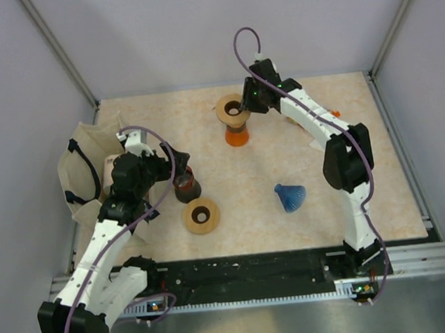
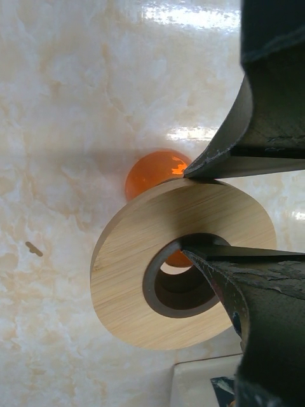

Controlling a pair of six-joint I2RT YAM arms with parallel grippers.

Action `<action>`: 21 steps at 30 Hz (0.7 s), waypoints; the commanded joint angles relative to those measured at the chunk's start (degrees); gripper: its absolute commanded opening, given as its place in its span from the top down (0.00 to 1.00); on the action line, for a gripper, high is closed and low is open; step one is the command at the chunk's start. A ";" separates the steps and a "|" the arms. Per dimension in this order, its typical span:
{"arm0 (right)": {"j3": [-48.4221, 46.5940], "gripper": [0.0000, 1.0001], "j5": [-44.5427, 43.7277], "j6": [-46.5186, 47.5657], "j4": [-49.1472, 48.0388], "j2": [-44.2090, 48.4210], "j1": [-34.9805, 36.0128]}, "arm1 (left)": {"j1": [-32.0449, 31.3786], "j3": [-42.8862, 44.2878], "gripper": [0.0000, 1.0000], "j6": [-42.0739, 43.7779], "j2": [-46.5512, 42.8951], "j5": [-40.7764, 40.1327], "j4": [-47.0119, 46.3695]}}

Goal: Place the coffee filter in the dripper

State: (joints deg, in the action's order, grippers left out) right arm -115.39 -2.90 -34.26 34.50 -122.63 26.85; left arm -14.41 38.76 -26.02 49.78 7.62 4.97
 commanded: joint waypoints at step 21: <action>0.70 0.63 -0.62 1.74 -1.72 2.75 0.75 | -0.09 -0.35 0.01 0.18 -0.74 -0.59 -1.63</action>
State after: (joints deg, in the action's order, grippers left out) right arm -110.10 -3.20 -33.01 33.47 -118.96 26.87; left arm -14.41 38.76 -26.02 49.76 7.62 4.97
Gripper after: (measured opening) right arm 0.407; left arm 0.986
